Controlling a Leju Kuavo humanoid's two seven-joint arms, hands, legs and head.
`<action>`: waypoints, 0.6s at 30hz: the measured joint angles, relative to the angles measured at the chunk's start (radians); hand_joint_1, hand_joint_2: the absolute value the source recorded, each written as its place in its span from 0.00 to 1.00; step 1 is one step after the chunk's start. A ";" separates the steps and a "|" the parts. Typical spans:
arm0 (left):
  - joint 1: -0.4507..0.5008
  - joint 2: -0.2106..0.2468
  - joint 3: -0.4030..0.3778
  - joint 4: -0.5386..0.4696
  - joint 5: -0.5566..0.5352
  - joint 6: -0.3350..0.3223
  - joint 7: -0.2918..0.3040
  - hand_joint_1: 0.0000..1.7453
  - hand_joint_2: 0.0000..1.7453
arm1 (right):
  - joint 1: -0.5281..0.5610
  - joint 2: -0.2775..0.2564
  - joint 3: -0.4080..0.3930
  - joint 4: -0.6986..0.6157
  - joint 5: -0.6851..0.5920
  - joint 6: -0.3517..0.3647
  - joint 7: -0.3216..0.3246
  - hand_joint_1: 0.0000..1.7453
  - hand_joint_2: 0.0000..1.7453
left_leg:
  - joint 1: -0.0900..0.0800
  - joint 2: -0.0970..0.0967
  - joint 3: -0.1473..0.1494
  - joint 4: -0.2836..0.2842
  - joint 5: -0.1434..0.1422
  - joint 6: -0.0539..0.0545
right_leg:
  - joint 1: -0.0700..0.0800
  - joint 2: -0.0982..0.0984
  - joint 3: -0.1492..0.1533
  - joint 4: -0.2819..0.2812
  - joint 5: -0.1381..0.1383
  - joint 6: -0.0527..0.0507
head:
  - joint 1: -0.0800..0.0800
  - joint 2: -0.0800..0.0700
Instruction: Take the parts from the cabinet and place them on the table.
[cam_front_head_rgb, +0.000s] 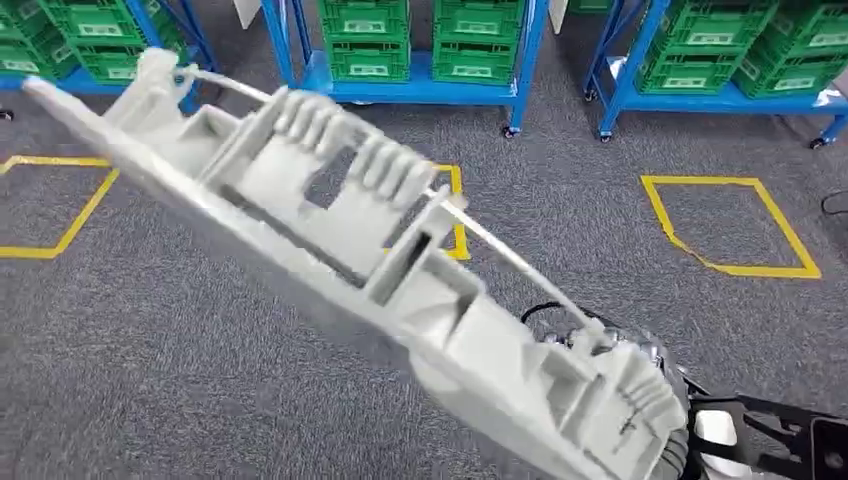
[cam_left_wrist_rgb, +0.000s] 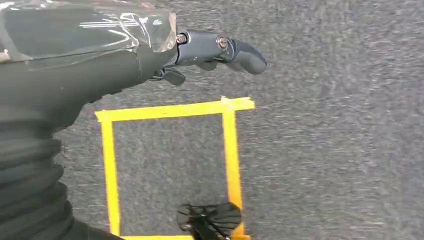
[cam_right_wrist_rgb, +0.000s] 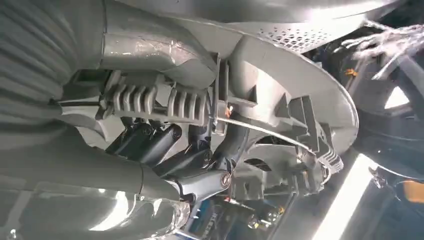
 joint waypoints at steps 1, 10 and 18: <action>-0.001 0.000 0.001 0.001 -0.006 -0.002 -0.004 0.00 1.00 | 0.000 -0.001 0.000 0.002 0.004 0.005 -0.006 0.99 1.00 | 0.000 0.001 -0.018 0.002 0.014 -0.001 | -0.002 0.000 -0.016 0.072 -0.027 0.005 | -0.001 0.000; -0.010 0.000 0.016 0.008 -0.034 -0.003 -0.021 0.00 1.00 | -0.016 -0.003 0.002 0.009 0.018 0.014 -0.016 0.99 1.00 | 0.001 0.001 -0.129 0.051 0.089 -0.041 | -0.004 0.002 0.219 -0.195 0.006 0.024 | 0.000 0.000; -0.015 0.003 0.042 0.019 -0.052 0.000 -0.041 0.00 1.00 | -0.022 -0.003 0.009 0.017 0.058 0.016 -0.014 0.99 1.00 | 0.016 -0.004 -0.224 0.362 -0.092 -0.074 | -0.004 -0.037 0.184 -0.193 0.042 -0.014 | -0.005 0.000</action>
